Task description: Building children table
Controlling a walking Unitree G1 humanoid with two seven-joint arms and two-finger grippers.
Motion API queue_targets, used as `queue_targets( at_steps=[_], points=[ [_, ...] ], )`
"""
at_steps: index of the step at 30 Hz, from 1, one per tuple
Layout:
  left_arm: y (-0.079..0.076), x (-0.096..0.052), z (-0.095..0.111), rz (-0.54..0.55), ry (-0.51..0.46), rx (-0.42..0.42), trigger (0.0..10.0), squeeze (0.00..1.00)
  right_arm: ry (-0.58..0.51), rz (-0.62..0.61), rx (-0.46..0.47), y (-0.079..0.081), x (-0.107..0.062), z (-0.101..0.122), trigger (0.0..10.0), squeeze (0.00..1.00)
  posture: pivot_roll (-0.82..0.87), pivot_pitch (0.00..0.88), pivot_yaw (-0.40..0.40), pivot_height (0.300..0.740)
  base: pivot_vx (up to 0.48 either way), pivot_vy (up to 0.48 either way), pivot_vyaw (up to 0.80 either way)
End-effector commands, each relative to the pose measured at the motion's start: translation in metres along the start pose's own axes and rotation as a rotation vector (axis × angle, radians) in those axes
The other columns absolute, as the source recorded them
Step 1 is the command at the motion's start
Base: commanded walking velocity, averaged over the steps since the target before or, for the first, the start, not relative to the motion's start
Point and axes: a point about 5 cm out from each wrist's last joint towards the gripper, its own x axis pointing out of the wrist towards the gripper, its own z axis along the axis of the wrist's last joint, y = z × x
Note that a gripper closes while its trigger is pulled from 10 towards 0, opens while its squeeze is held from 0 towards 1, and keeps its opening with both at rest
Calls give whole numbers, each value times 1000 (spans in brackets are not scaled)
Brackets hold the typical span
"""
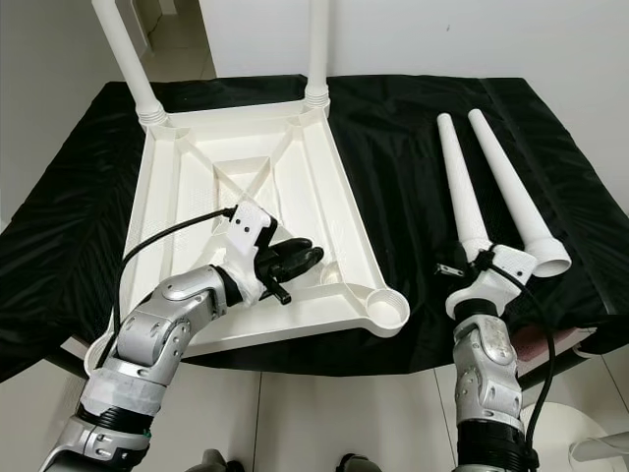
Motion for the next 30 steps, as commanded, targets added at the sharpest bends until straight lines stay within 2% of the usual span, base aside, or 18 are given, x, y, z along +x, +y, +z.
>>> queue_targets(
  at_steps=[1, 4, 5, 7, 9, 10, 11, 12, 15, 16, 18, 19, 20, 23, 30],
  points=[
    [1, 1, -1, 18, 7, -1, 10000, 0, -63, 26, -39, 3, 2, 10, 10000, 0, -52, 69, 56, 740, 0, 0, 0],
    [0, 1, -1, 17, 7, -3, 10000, 0, -111, 25, -77, 3, 2, 18, 10000, 0, -53, 69, 54, 740, 0, 0, 0],
    [0, 2, -2, 15, 6, -11, 10000, 0, -178, 16, -119, 4, 2, 29, 10000, 0, -57, 70, 55, 740, 0, 0, 0],
    [-1, 3, -2, 15, 7, -14, 10000, 0, -286, -95, -220, -4, 0, 49, 10000, 0, -60, 70, 55, 740, 0, 0, 0],
    [-1, 3, -2, 15, 7, -14, 10000, 0, -286, -95, -220, -4, 0, 49, 10000, 0, -60, 70, 55, 740, 0, 0, 0],
    [-1, 3, -2, 15, 7, -14, 10000, 0, -311, -149, -229, -8, -2, 54, 10000, 0, -63, 70, 55, 740, 0, 0, 0],
    [-1, 3, -2, 15, 7, -14, 10000, 0, -311, -149, -229, -8, -2, 54, 10000, 0, -63, 70, 55, 740, 0, 0, 0],
    [-1, 3, -3, 13, 7, -13, 10000, 0, -324, -246, -260, -17, -6, 57, 10000, 0, -65, 72, 55, 740, 0, 0, 0],
    [-1, 4, -2, 11, 7, -12, 10000, 0, -323, -312, -265, -24, -10, 57, 10000, 0, -67, 74, 55, 740, 0, 0, 0],
    [-2, 4, -3, 10, 7, -13, 10000, 0, -315, -384, -289, -31, -15, 56, 10000, 0, -70, 76, 55, 740, 0, 0, 0],
    [-2, 4, -3, 10, 7, -13, 10000, 0, -315, -384, -289, -31, -15, 56, 10000, 0, -70, 76, 55, 740, 0, 0, 0],
    [-1, 4, -3, 10, 8, -15, 10000, 0, -291, -461, -304, -40, -21, 52, 10000, 0, -72, 80, 56, 740, 0, 0, 0],
    [-1, 4, -3, 10, 8, -15, 10000, 0, -291, -461, -304, -40, -21, 52, 10000, 0, -72, 80, 56, 740, 0, 0, 0],
    [-2, 3, -4, 11, 10, -23, 10000, 0, -196, -581, -276, -64, -37, 33, 10000, 0, -82, 92, 58, 740, 0, 0, 0],
    [-2, 5, -5, 11, 10, -31, 10000, 0, -131, -593, -290, -74, -43, 19, 10000, 0, -92, 99, 59, 740, 0, 0, 0]
  ],
)
